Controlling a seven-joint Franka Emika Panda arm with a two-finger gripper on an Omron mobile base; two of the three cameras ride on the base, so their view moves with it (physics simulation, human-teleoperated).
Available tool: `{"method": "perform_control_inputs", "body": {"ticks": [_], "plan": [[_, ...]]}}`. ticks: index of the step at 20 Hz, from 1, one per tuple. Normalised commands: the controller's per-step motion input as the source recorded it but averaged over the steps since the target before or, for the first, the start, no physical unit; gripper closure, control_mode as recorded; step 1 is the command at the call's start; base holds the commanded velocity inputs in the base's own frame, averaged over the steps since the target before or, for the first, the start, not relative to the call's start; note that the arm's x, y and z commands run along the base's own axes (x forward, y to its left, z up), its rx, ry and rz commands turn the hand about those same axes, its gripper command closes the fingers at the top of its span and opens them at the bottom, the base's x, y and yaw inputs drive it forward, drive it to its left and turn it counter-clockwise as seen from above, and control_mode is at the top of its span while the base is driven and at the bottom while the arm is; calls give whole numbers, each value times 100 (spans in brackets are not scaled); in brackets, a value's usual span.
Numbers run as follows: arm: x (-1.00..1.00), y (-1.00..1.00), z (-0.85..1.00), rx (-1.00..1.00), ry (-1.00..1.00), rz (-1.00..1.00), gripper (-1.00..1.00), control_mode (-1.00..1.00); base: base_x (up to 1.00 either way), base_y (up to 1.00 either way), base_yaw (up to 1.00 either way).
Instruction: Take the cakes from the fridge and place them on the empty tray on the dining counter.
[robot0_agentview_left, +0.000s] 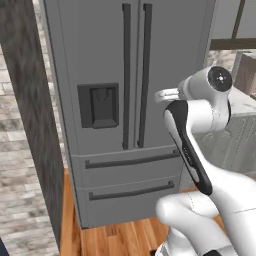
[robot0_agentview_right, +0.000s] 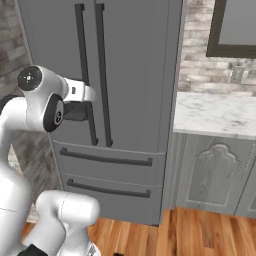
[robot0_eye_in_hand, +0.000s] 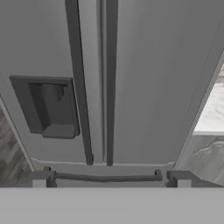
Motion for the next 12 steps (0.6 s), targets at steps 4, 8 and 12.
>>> {"method": "perform_control_inputs", "body": {"ticks": [4,8,12], "plan": [[86,0,-27,0,0,2,-100,-100,0,0,0],[76,0,-30,0,0,0,-100,-100,0,0,0],[73,1,-22,-2,0,0,-100,-100,0,0,0]]}}
